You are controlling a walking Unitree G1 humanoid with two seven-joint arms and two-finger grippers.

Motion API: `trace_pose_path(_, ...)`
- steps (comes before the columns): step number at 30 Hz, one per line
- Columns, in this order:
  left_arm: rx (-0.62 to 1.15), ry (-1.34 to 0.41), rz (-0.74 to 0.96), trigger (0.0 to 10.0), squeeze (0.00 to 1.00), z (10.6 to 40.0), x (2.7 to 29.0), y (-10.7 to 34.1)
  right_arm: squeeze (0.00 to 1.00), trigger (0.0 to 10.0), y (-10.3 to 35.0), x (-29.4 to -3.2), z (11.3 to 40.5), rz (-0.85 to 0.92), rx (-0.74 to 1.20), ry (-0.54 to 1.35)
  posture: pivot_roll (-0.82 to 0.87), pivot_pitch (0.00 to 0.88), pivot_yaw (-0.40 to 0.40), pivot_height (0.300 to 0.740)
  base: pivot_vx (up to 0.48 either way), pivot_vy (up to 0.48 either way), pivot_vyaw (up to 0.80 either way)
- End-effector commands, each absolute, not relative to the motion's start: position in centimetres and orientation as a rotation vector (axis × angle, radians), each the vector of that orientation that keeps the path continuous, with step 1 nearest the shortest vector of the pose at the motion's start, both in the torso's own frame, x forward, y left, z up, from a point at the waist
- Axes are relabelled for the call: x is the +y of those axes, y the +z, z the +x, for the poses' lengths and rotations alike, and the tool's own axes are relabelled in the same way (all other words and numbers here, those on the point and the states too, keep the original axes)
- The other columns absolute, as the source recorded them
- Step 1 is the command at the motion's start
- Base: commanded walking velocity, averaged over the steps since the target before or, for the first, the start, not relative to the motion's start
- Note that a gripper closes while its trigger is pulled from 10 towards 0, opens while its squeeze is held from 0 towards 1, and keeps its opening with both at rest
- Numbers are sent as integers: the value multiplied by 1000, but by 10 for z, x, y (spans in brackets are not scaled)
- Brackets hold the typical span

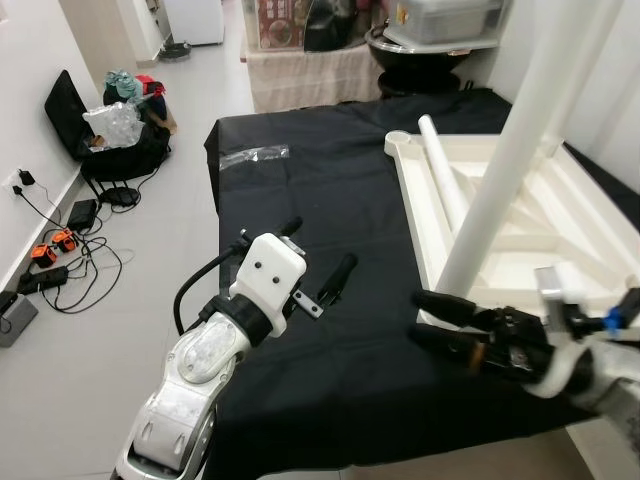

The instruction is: Building children table

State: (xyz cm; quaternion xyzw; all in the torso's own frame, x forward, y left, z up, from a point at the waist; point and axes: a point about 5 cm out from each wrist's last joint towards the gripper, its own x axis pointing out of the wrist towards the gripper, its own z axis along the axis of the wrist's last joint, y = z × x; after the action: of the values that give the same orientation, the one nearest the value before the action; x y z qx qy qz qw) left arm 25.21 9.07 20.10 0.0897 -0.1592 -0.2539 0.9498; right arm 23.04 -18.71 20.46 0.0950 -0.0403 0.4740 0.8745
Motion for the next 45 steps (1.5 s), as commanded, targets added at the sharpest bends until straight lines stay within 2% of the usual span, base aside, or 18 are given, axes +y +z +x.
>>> trace_pose_path(1, -302, -437, 178, 10000, 0, 255, 104, 196, 0, 10000, 208, -175, 238, 178, -84, 910, -35, 9, 36, 740, 0, 0, 0)
trace_pose_path(2, -302, -437, 178, 10000, 0, 255, 104, 196, 0, 10000, 208, -175, 238, 178, -84, 910, -35, 9, 36, 740, 0, 0, 0)
trace_pose_path(3, -292, -364, 178, 10000, 0, 259, 117, 195, 0, 10000, 216, -157, 245, 190, -114, 882, -21, 10, 22, 740, 0, 0, 0)
trace_pose_path(5, -289, -336, 181, 10000, 0, 260, 122, 194, 0, 10000, 220, -148, 245, 191, -126, 886, -21, 10, 22, 740, 0, 0, 0)
trace_pose_path(7, -293, -293, 202, 10000, 0, 262, 131, 195, 0, 10000, 227, -126, 250, 179, -161, 854, -13, 9, 8, 740, 0, 0, 0)
trace_pose_path(14, -300, -281, 210, 10000, 0, 263, 133, 195, 0, 10000, 235, -109, 254, 185, -183, 789, -13, 11, 5, 740, 0, 0, 0)
trace_pose_path(17, -317, -293, 202, 10000, 0, 264, 128, 199, 0, 10000, 228, -100, 277, 109, -124, 531, -9, 23, 0, 740, 0, 0, 0)
trace_pose_path(18, -325, -306, 195, 10000, 0, 264, 124, 201, 0, 10000, 222, -105, 290, 59, -92, 379, -6, 25, -7, 740, 0, 0, 0)
trace_pose_path(19, -325, -306, 195, 10000, 0, 264, 124, 201, 0, 10000, 222, -105, 290, 59, -92, 379, -6, 25, -7, 740, 0, 0, 0)
trace_pose_path(21, -332, -326, 186, 10000, 0, 263, 119, 203, 0, 10000, 216, -118, 300, -15, -71, 194, -4, 33, -9, 740, 0, 0, 0)
trace_pose_path(23, -333, -334, 184, 10000, 0, 262, 117, 203, 0, 10000, 216, -123, 302, -46, -76, 142, -4, 33, -9, 740, 0, 0, 0)
trace_pose_path(26, -321, -383, 163, 10000, 0, 257, 104, 197, 0, 10000, 214, -160, 303, -150, -80, -101, -7, 40, -9, 740, 0, 0, 0)
trace_pose_path(27, -321, -383, 163, 10000, 0, 257, 104, 197, 0, 10000, 214, -160, 303, -150, -80, -101, -7, 40, -9, 740, 0, 0, 0)
trace_pose_path(28, -321, -410, 150, 10000, 0, 255, 96, 196, 0, 10000, 216, -179, 301, -189, -85, -210, -12, 44, -5, 740, 0, 0, 0)
trace_pose_path(30, -321, -410, 150, 10000, 0, 255, 96, 196, 0, 10000, 216, -179, 301, -189, -85, -210, -12, 44, -5, 740, 0, 0, 0)
trace_pose_path(38, -327, -430, 144, 10000, 0, 257, 91, 197, 0, 10000, 218, -227, 291, -340, -63, -449, -20, 56, -1, 740, 0, 0, 0)
trace_pose_path(40, -328, -433, 146, 10000, 0, 257, 90, 198, 0, 10000, 210, -246, 285, -442, -10, -553, -15, 59, -1, 740, 0, 0, 0)
trace_pose_path(45, -327, -429, 146, 10000, 0, 255, 90, 197, 0, 10000, 205, -272, 282, -482, 33, -627, -11, 62, -5, 740, 0, 0, 0)
